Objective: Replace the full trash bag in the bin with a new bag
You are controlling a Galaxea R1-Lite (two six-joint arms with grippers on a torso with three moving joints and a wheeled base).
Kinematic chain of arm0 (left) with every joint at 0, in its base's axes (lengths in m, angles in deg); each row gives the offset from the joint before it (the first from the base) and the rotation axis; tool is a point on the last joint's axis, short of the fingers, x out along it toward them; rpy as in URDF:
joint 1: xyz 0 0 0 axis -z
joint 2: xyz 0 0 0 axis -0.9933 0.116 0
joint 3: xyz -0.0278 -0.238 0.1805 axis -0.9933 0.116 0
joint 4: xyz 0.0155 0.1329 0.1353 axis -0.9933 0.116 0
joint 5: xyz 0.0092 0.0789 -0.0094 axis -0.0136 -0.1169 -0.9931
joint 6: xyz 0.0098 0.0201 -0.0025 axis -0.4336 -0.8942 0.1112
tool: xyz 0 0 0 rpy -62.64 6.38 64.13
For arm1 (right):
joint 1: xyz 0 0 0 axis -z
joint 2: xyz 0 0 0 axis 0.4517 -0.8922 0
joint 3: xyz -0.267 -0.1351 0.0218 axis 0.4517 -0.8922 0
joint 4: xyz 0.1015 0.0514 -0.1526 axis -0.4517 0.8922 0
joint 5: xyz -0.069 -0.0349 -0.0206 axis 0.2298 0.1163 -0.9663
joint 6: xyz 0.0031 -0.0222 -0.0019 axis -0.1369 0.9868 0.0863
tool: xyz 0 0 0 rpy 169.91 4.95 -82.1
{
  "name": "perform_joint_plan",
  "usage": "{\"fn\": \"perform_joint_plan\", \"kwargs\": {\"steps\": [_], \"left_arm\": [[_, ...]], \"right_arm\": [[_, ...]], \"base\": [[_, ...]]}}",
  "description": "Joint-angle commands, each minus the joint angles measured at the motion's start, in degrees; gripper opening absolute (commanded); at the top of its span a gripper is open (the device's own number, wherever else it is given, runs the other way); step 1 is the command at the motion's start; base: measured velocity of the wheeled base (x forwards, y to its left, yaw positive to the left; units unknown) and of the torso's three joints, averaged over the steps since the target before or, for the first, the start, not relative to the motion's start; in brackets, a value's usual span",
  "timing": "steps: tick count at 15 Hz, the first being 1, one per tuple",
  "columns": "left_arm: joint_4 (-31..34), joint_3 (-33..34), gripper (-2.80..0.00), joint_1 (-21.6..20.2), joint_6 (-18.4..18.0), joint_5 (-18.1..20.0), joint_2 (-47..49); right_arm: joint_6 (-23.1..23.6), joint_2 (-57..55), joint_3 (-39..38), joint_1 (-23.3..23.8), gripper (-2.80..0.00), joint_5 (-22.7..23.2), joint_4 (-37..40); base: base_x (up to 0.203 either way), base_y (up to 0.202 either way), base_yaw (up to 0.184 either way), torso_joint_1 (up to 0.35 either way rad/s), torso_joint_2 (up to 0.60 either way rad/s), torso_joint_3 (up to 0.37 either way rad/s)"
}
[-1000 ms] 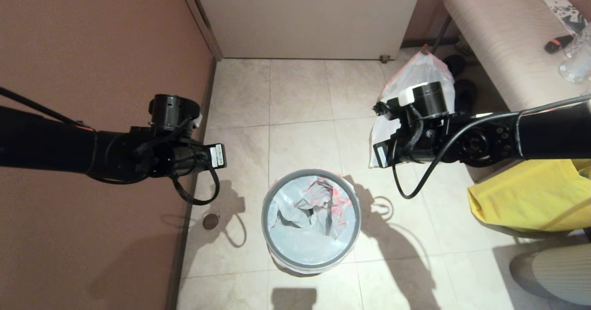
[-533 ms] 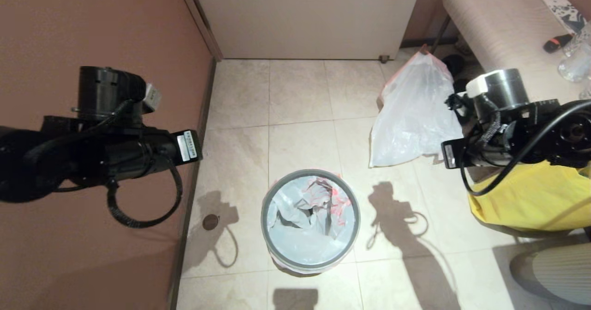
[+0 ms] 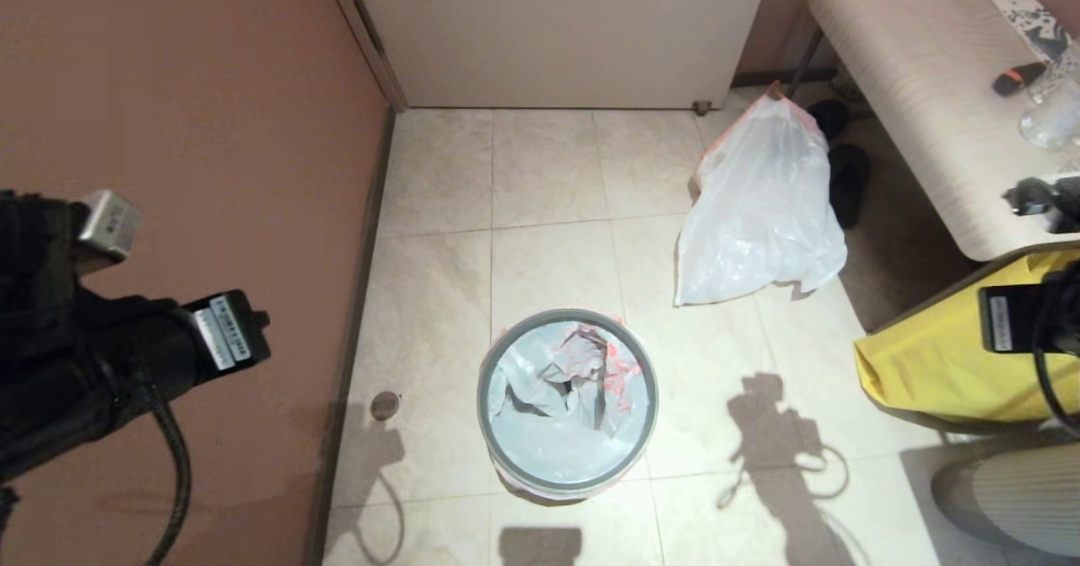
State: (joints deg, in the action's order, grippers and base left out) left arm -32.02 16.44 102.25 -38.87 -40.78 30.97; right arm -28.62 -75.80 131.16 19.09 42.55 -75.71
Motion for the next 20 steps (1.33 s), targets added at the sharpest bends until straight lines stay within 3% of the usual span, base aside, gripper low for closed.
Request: {"fn": "perform_joint_plan", "kwargs": {"steps": [1, 3, 9, 14, 17, 20], "left_arm": [[0.05, 2.74, -2.8, -0.32, 0.05, -0.56, -8.41], [0.53, 5.18, -2.8, -2.33, -0.64, -1.32, -15.06], [0.76, 12.89, -2.8, -13.39, -8.41, -1.16, -34.17], [6.85, 13.75, -2.8, -17.21, -12.01, -0.23, -48.28], [14.28, 15.76, -2.8, -18.09, -12.45, 5.16, -57.39], [16.14, 19.2, -2.8, -19.14, -13.63, 11.35, -63.32]], "right_arm": [[0.05, 14.01, -4.49, 1.88, -2.8, -0.41, 0.12], [0.19, 22.09, -7.49, 4.03, -2.8, -0.51, 0.57], [0.17, 38.44, -10.4, 7.49, -2.8, -0.12, 10.8], [0.54, 48.01, -15.0, 7.76, -2.8, -0.06, 12.44], [1.17, 55.71, -17.54, 7.71, -2.8, 0.84, 14.51], [3.01, 64.12, -19.91, 7.68, -2.8, 6.14, 14.95]], "base": [[0.0, 0.0, 0.0, 0.0, 0.0, 0.0], [0.0, 0.0, 0.0, 0.0, 0.0, 0.0], [0.0, 0.0, 0.0, 0.0, 0.0, 0.0], [0.0, 0.0, 0.0, 0.0, 0.0, 0.0], [0.0, 0.0, 0.0, 0.0, 0.0, 0.0], [0.0, 0.0, 0.0, 0.0, 0.0, 0.0]]}}
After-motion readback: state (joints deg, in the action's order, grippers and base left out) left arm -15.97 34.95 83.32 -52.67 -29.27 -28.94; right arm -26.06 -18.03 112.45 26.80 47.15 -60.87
